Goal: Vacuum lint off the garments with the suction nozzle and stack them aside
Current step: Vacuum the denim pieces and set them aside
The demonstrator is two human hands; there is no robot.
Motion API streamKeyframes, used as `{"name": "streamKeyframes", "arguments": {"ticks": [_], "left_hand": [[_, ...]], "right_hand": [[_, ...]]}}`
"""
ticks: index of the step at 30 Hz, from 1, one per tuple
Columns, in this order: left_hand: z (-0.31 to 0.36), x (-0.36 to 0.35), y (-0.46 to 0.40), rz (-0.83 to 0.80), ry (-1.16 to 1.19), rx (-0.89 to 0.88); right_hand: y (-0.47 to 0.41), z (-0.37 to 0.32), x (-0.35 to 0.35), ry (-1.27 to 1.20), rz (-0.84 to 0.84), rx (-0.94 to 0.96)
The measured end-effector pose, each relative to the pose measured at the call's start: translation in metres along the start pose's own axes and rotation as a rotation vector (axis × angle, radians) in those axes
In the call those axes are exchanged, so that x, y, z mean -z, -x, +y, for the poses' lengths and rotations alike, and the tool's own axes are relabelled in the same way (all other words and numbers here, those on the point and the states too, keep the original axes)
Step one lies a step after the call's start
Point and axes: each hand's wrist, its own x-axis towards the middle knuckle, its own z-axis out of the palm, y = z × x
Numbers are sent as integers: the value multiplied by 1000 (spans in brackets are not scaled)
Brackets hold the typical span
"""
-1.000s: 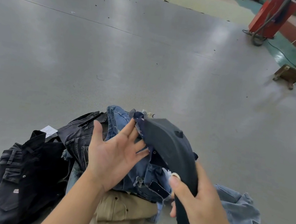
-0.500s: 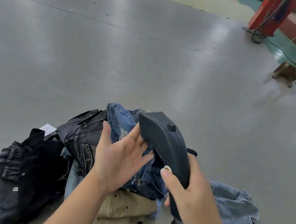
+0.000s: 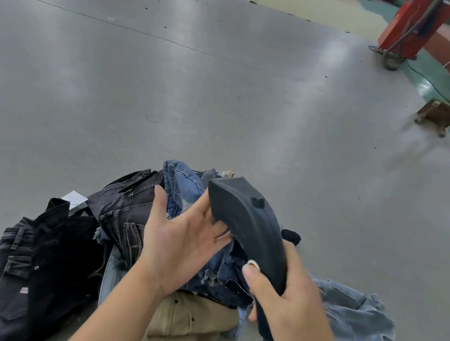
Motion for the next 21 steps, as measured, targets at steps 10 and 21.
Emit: {"name": "streamKeyframes", "arguments": {"ticks": [10, 21], "left_hand": [[4, 7, 0, -57, 25, 60], [9, 14, -3, -36, 22, 27]], "right_hand": [[5, 0, 5, -54, -37, -39], [5, 4, 9, -56, -55, -55]]}}
